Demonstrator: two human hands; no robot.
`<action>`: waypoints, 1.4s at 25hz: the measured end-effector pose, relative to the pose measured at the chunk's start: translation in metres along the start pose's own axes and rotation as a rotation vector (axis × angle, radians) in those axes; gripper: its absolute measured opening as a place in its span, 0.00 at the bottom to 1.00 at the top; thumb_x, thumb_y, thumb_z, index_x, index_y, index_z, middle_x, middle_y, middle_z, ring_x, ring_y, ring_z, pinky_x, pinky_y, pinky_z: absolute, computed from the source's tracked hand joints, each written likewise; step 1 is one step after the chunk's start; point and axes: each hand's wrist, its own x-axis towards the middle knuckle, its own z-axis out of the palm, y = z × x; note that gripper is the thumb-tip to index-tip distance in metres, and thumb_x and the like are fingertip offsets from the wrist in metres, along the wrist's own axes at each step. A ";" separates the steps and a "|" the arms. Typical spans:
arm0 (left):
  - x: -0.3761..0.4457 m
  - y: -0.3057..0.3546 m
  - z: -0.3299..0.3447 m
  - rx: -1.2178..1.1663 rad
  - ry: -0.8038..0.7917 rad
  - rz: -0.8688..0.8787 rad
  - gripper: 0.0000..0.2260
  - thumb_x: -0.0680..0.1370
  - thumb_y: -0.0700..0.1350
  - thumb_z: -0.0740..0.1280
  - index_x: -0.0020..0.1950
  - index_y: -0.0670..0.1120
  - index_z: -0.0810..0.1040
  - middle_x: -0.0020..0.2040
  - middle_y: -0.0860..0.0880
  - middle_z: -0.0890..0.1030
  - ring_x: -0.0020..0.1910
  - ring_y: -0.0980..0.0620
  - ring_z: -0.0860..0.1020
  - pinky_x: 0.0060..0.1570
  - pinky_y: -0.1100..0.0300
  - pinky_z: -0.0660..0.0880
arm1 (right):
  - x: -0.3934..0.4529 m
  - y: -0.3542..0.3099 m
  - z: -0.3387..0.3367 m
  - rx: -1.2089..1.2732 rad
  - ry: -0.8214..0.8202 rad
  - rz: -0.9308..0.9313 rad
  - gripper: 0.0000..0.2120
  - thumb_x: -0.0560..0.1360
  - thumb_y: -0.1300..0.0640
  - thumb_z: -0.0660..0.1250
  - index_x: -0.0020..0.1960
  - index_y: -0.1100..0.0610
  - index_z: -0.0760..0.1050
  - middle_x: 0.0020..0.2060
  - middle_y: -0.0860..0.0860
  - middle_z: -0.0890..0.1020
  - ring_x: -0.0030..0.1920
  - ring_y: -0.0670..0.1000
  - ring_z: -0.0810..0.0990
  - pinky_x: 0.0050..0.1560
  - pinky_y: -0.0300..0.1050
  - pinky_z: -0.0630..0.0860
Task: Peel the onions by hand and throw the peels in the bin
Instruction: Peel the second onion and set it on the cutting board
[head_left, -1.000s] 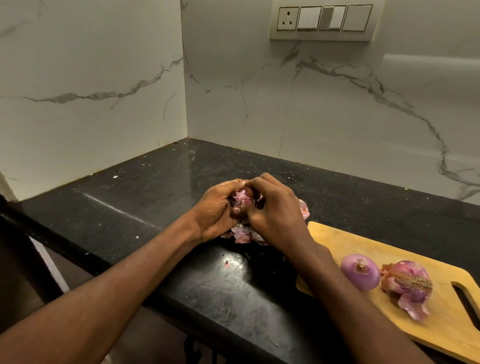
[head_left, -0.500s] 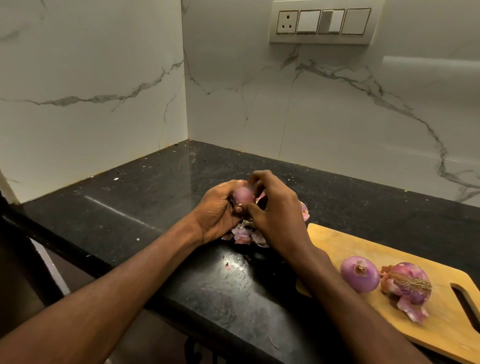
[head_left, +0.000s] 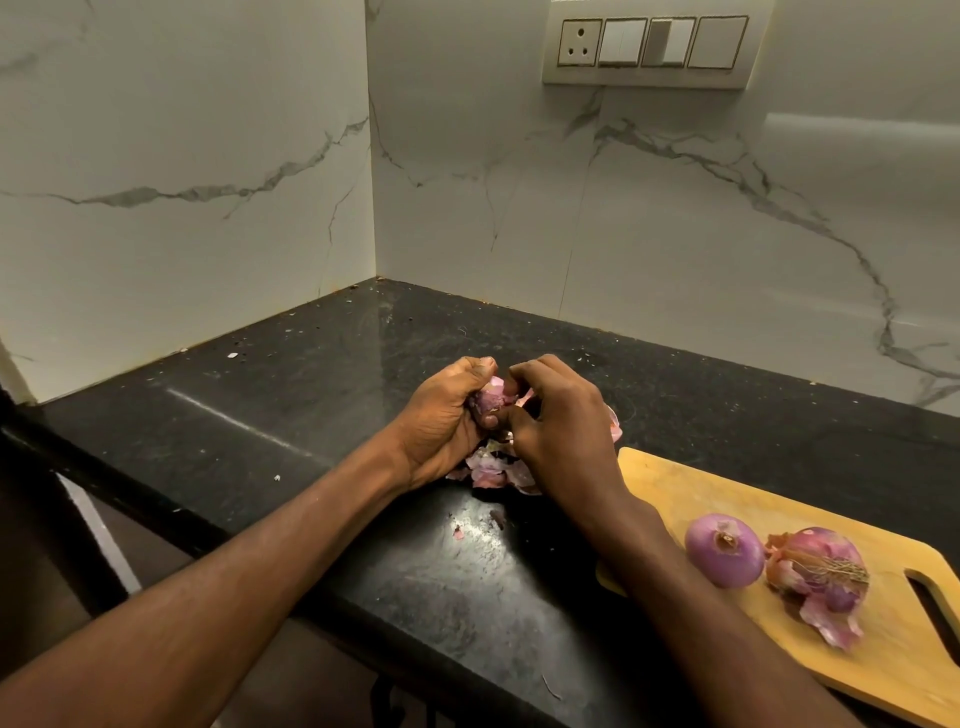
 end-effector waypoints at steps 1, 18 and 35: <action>0.000 0.000 -0.001 0.002 -0.003 0.005 0.07 0.86 0.44 0.61 0.56 0.40 0.72 0.47 0.42 0.77 0.42 0.50 0.75 0.40 0.59 0.73 | 0.000 0.001 0.000 0.016 -0.003 0.009 0.13 0.71 0.67 0.77 0.52 0.57 0.80 0.47 0.47 0.80 0.42 0.46 0.76 0.41 0.31 0.71; -0.005 0.001 0.002 0.094 -0.016 0.026 0.03 0.86 0.42 0.60 0.53 0.44 0.68 0.43 0.46 0.79 0.37 0.56 0.75 0.30 0.66 0.69 | -0.001 0.003 0.004 0.014 0.006 -0.020 0.08 0.69 0.64 0.78 0.43 0.57 0.79 0.41 0.47 0.79 0.39 0.50 0.77 0.37 0.55 0.78; -0.004 0.000 0.002 0.129 -0.044 0.027 0.15 0.85 0.41 0.60 0.66 0.34 0.78 0.58 0.36 0.83 0.56 0.42 0.80 0.49 0.59 0.77 | -0.003 -0.002 -0.010 -0.029 0.012 -0.027 0.13 0.73 0.64 0.75 0.57 0.56 0.84 0.48 0.48 0.83 0.43 0.47 0.79 0.42 0.38 0.77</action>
